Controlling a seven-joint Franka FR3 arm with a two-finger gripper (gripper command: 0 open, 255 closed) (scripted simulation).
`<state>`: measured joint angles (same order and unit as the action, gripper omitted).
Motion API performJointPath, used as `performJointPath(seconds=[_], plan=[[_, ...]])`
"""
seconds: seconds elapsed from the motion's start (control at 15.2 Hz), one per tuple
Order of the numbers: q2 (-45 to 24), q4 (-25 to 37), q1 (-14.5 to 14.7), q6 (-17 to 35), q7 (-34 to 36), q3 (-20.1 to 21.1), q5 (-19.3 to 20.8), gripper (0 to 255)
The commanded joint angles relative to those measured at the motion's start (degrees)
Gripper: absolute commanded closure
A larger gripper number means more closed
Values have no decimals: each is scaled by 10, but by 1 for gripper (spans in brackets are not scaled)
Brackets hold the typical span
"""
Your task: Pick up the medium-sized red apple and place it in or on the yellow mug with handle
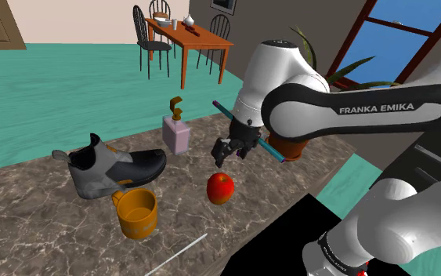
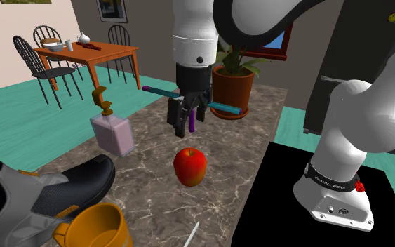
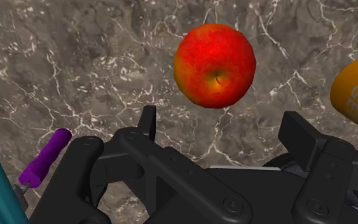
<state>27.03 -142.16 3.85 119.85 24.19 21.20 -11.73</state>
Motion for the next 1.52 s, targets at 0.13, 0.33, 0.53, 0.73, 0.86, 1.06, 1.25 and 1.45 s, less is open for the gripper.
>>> performJointPath(seconds=[0.13, 0.33, 0.53, 0.73, 0.86, 1.06, 1.25, 1.45], plan=[[-29, -10, 1, 40, 12, 15, -1, 0], [-42, -24, 0, 67, 13, 20, 0, 0], [-54, -34, -1, 90, 15, 25, 0, 0], [-55, -34, -1, 90, 15, 25, 0, 0], [-55, -34, -1, 90, 15, 25, 0, 0], [-55, -34, -1, 90, 15, 25, 0, 255], [-55, -34, -1, 90, 15, 25, 0, 255], [-55, -34, -1, 90, 15, 25, 0, 255]])
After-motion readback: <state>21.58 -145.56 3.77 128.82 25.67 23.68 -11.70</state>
